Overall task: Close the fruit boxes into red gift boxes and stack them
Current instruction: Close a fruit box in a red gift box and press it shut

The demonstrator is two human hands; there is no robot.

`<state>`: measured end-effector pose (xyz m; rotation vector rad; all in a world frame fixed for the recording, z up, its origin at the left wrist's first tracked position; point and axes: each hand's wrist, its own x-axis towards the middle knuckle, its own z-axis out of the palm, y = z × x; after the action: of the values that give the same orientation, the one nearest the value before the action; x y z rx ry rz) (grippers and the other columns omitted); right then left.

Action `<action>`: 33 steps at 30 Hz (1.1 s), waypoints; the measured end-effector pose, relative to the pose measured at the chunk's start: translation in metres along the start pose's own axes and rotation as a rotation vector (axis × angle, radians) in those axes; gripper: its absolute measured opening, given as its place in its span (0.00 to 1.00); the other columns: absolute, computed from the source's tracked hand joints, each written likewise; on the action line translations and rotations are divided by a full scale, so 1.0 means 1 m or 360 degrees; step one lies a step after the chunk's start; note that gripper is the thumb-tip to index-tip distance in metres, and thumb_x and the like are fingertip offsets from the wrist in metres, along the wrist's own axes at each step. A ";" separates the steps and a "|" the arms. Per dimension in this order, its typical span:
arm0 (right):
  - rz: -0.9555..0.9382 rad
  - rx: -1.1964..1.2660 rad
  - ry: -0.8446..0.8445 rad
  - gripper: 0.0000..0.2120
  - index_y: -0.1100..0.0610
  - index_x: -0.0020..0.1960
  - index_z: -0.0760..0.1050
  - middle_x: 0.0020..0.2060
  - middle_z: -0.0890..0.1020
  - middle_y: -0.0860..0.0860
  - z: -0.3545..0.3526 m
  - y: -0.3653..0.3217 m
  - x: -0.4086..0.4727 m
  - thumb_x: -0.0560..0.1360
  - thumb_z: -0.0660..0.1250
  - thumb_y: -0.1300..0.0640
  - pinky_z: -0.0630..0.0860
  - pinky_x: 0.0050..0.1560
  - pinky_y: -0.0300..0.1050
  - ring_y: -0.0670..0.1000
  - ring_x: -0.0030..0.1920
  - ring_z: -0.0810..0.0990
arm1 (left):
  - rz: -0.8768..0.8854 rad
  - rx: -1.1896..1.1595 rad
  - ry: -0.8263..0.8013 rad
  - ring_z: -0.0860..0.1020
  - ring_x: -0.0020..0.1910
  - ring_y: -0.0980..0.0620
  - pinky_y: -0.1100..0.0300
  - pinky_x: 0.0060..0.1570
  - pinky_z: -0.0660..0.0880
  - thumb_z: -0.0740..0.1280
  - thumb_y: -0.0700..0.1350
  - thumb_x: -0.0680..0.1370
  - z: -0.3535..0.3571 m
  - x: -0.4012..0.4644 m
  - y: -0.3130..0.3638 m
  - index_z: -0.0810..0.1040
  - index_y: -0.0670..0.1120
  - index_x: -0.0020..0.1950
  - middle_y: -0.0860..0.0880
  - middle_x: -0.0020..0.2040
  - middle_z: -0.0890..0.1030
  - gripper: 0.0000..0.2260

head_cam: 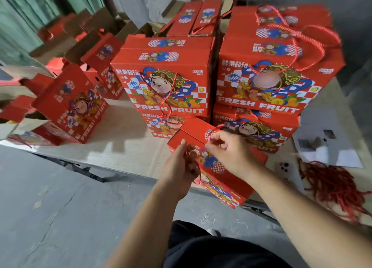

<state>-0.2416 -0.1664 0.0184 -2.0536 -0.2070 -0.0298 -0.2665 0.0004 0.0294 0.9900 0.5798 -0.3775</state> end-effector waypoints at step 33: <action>0.0481 0.0772 -0.0396 0.21 0.54 0.38 0.71 0.26 0.70 0.46 -0.132 -0.185 0.044 0.80 0.65 0.38 0.67 0.32 0.40 0.46 0.26 0.64 | 0.1024 0.0583 -0.0293 0.77 0.70 0.54 0.55 0.65 0.77 0.68 0.68 0.77 0.000 -0.008 0.026 0.76 0.60 0.73 0.53 0.71 0.79 0.26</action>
<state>-0.2190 -0.1911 0.2474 -1.5799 -0.0461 0.4250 -0.2586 0.0137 0.0522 1.4120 0.0026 0.0065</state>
